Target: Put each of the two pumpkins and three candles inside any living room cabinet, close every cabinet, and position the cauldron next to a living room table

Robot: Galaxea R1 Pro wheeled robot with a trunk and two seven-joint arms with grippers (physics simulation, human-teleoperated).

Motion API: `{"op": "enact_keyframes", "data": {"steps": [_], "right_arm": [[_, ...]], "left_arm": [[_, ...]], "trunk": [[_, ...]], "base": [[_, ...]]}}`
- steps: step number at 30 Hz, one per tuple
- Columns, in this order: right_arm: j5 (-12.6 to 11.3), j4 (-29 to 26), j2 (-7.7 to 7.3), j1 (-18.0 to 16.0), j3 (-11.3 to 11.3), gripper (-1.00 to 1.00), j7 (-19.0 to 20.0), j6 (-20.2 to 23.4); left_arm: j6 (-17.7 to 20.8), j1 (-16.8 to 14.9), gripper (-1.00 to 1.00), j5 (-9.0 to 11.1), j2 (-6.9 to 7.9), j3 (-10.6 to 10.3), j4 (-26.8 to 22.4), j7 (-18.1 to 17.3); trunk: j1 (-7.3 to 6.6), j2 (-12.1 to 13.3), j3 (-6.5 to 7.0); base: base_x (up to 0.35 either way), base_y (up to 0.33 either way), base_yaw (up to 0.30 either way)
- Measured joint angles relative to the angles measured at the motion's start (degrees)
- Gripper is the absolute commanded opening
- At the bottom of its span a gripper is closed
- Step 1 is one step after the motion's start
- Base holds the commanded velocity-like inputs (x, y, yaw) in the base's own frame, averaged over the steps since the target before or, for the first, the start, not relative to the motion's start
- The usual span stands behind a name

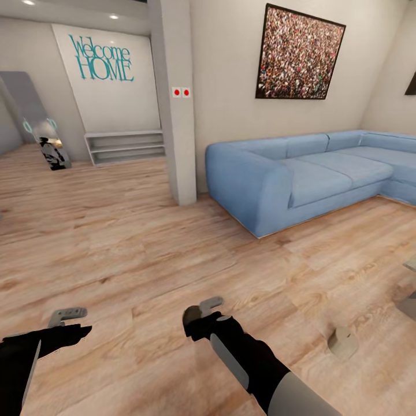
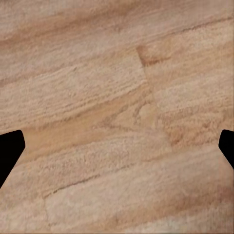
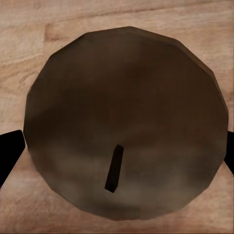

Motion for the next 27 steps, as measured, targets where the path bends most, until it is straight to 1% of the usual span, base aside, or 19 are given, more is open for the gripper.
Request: {"op": "enact_keyframes", "data": {"steps": [6, 9, 17, 27], "right_arm": [[-0.06, -0.11, 0.05, 0.00, 0.23, -1.00, 0.03, -0.09], [-0.24, -0.17, 0.05, 0.01, 0.26, -1.00, 0.02, -0.10], [-0.32, -0.20, 0.05, 0.01, 0.21, -1.00, 0.08, -0.10], [-0.33, -0.23, 0.06, 0.01, 0.23, -1.00, 0.06, -0.09]], "left_arm": [[0.01, 0.00, 1.00, 0.00, 0.00, 0.02, 0.04, 0.00], [0.05, -0.01, 1.00, 0.00, 0.00, 0.00, 0.09, 0.00], [0.03, -0.02, 1.00, 0.04, 0.06, -0.04, 1.70, -0.02], [-0.10, -0.02, 1.00, 0.53, 0.02, -0.08, 2.11, -0.13]], "trunk": [[0.00, 0.00, 0.00], [0.01, 0.00, 0.04], [0.02, 0.00, 0.20], [0.03, 0.00, 0.44]], "base": [[0.297, 0.171, -0.005], [0.254, 0.215, -0.122], [0.177, 0.250, -0.253], [0.020, 0.041, -0.283]]}}
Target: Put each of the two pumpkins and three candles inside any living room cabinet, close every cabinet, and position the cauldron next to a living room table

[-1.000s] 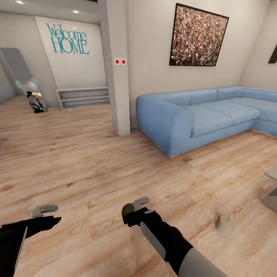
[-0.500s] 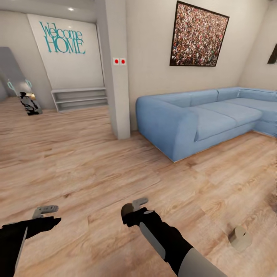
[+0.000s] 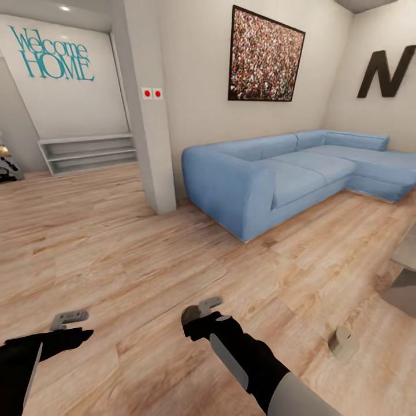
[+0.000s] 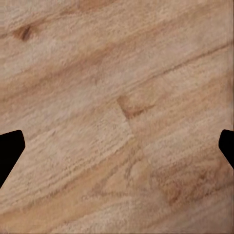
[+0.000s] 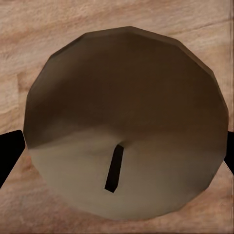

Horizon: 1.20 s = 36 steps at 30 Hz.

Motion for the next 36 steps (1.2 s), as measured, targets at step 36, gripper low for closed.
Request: {"op": "enact_keyframes", "data": {"steps": [36], "right_arm": [[0.02, -14.10, -0.92, 1.20, -2.89, -1.00, -0.50, 3.26]], "left_arm": [[-0.01, 0.00, 1.00, 0.17, 0.06, 0.00, -0.45, -4.52]], "trunk": [[0.00, 0.00, 1.73]], "base": [[0.000, 0.000, -0.167]]}}
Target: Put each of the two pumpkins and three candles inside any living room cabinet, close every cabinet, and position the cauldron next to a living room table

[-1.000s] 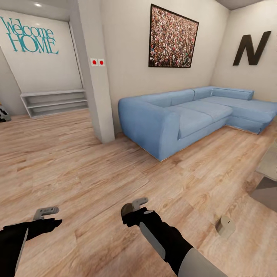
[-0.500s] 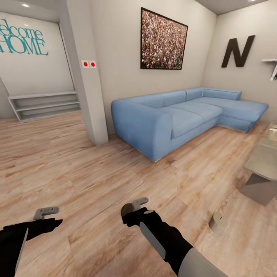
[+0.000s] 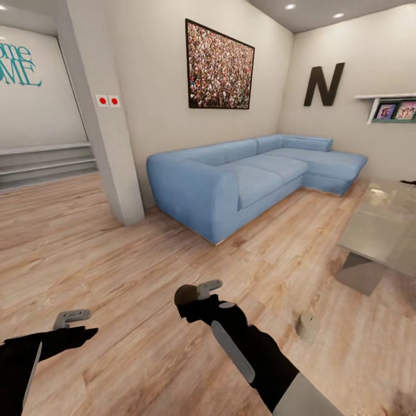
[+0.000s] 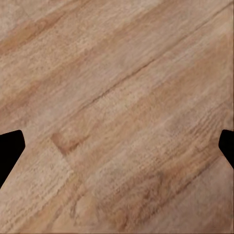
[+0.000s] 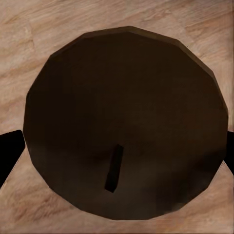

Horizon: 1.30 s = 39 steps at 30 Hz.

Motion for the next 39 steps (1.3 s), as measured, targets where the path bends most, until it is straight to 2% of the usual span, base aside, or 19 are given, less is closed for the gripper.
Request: {"op": "enact_keyframes", "data": {"steps": [4, 10, 13, 15, 21, 23, 25, 27, 31, 35, 39], "right_arm": [[0.08, -4.83, -0.04, 1.96, -0.57, -1.00, -0.11, 1.78], [0.52, -11.57, -0.15, 6.29, -5.18, -1.00, -0.17, 5.75], [0.88, -14.50, -1.10, 8.80, -7.67, -1.00, -0.19, 6.53], [0.85, -15.62, -1.91, 9.72, -8.40, -1.00, -0.18, 6.69], [0.91, -16.22, -3.84, 11.68, -9.26, -1.00, -0.26, 6.88], [1.18, -16.21, -4.70, 12.24, -10.19, -1.00, -0.27, 6.94], [1.43, -16.20, -5.41, 12.92, -12.38, -1.00, -0.29, 7.00], [0.77, -16.20, -5.75, 13.65, -13.36, -1.00, -0.27, 6.87], [0.90, -16.40, -6.72, 15.53, -15.02, -1.00, -0.37, 6.87], [0.93, -16.66, -7.09, 16.02, -15.38, -1.00, -0.66, 6.93], [0.96, -16.76, -7.29, 16.15, -15.49, -1.00, -2.87, 6.97]], "left_arm": [[0.04, 0.04, 1.00, -0.01, -0.01, 0.00, -0.26, -1.88], [0.05, 0.09, 1.00, -0.05, -0.05, -0.03, -0.32, -2.98], [-0.04, 0.09, 1.00, -0.14, -0.07, -0.07, -0.28, -3.03], [-0.04, 0.09, 1.00, -0.16, -0.08, -0.08, -0.29, -3.05], [-0.45, 0.09, 1.00, -0.42, -0.08, -0.09, 0.16, -3.07], [-0.56, 0.09, 1.00, -0.43, -0.11, -0.18, 0.28, -3.11], [-0.63, 0.10, 1.00, -0.42, -0.15, -0.97, 0.37, -3.18], [-0.66, 0.09, 1.00, -0.43, -0.16, -1.64, 0.40, -3.14], [-0.69, 0.09, 1.00, -0.39, -0.34, -3.17, 0.40, -2.91], [-0.52, 0.04, 1.00, -0.33, -1.04, -3.89, 0.03, -2.87], [-0.12, -0.20, 1.00, -0.29, -2.64, -5.08, -0.72, -2.82]], "trunk": [[0.00, 0.00, 0.28], [0.00, 0.00, 0.69], [0.00, 0.00, 0.90], [0.01, 0.00, 1.04], [0.01, 0.01, 1.46], [0.01, 0.01, 1.60], [0.01, 0.01, 1.73], [0.01, 0.01, 1.87], [0.01, 0.01, 2.15], [0.01, 0.01, 2.43], [0.01, 0.01, 2.71]], "base": [[0.000, 0.000, -0.224], [0.000, 0.000, -0.224], [0.000, 0.000, -0.224], [0.000, 0.000, -0.224], [0.000, 0.000, -0.224], [0.000, 0.000, -0.224], [0.000, 0.000, -0.224], [0.000, 0.000, -0.224], [0.000, 0.000, -0.224], [0.000, 0.000, -0.224], [0.000, 0.000, -0.224]]}}
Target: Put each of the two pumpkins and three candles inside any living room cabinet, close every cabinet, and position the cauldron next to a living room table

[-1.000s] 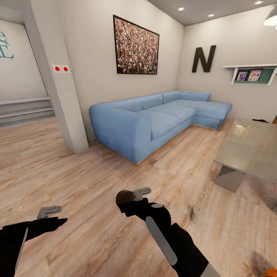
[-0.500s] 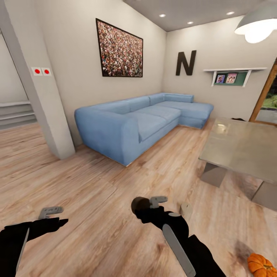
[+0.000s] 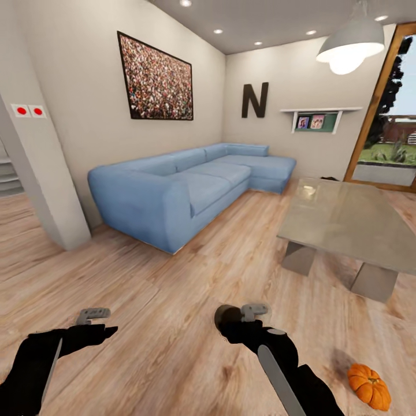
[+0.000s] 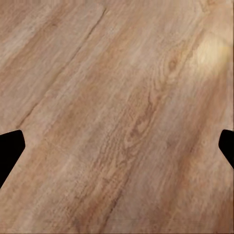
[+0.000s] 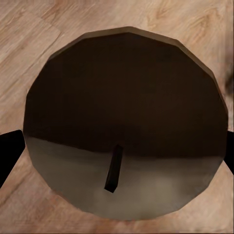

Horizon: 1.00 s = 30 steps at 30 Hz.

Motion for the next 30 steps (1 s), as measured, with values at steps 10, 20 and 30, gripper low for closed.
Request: {"op": "enact_keyframes", "data": {"steps": [10, 20, 30], "right_arm": [[-0.21, -0.12, -0.19, 0.05, -0.05, -1.00, -3.95, -0.02], [0.04, -1.69, -1.69, 0.81, -3.24, -1.00, -4.14, 0.00], [-0.01, -4.03, -1.85, 3.06, -7.22, -1.00, -4.13, -0.08]], "left_arm": [[0.23, 0.02, 1.00, 0.08, -3.44, -6.45, -6.54, -0.05], [-0.55, 0.25, 1.00, 0.26, -4.77, -7.26, -7.29, 0.10], [-3.75, 0.29, 1.00, 0.27, -6.56, -7.30, -4.20, 0.77]], "trunk": [[0.00, 0.00, 0.69], [0.00, 0.00, 1.38], [0.00, 0.00, 2.07]], "base": [[0.000, 0.000, -0.225], [0.000, 0.000, -0.225], [0.000, 0.000, -0.225]]}}
